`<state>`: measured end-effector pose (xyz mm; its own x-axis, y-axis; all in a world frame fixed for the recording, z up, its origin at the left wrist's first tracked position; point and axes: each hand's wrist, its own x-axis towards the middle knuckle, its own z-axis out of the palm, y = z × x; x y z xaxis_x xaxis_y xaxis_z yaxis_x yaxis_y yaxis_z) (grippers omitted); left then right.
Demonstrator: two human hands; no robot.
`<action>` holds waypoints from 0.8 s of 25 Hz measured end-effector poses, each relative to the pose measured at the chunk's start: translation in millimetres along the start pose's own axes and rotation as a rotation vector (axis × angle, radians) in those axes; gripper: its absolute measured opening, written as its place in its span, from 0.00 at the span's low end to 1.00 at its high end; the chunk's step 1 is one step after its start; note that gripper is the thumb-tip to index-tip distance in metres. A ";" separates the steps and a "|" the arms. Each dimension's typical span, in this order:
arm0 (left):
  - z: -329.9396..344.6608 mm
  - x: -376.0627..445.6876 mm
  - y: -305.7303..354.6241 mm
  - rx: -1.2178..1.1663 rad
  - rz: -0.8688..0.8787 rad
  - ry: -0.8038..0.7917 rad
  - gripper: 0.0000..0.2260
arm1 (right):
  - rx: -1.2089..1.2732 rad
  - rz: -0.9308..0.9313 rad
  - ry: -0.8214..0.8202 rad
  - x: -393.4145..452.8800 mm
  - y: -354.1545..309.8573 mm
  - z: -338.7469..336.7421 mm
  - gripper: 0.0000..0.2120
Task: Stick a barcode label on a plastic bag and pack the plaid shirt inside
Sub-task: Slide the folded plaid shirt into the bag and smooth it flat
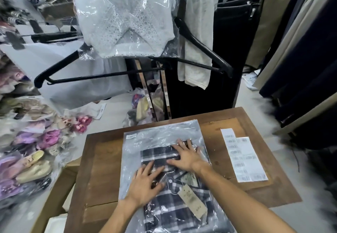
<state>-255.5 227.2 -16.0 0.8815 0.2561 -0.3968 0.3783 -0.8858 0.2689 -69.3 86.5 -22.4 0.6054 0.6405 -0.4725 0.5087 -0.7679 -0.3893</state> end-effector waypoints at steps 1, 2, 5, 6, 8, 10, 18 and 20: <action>1.7 -1.0 1.9 -0.009 -0.017 0.021 0.27 | 0.035 -0.047 0.044 -1.1 7.3 -3.8 0.38; 4.1 -2.7 3.5 -0.006 -0.032 0.052 0.27 | 0.042 -0.090 0.106 -5.5 15.1 -5.5 0.35; 13.7 -9.4 5.8 -0.029 -0.143 0.063 0.29 | -0.042 -0.164 0.281 -34.7 42.0 -0.2 0.29; 15.2 -9.8 5.3 -0.045 -0.178 0.032 0.30 | -0.080 -0.151 0.286 -45.2 49.6 3.6 0.30; 15.3 -8.8 5.4 -0.053 -0.199 -0.012 0.31 | -0.132 -0.109 0.208 -62.2 57.9 11.2 0.34; 12.4 -3.0 7.0 -0.053 -0.192 -0.014 0.32 | -0.146 -0.075 0.171 -67.3 57.7 12.1 0.39; -2.1 11.8 -8.2 0.017 -0.164 -0.015 0.38 | -0.179 -0.041 0.086 -54.7 45.5 9.2 0.45; -2.0 8.7 -12.7 0.012 -0.147 -0.038 0.38 | -0.178 -0.028 0.065 -61.3 44.7 15.8 0.47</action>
<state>-252.0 241.4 -21.0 0.8054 0.3683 -0.4644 0.4988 -0.8444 0.1954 -93.3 12.8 -23.3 0.6246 0.6650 -0.4095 0.6228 -0.7405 -0.2526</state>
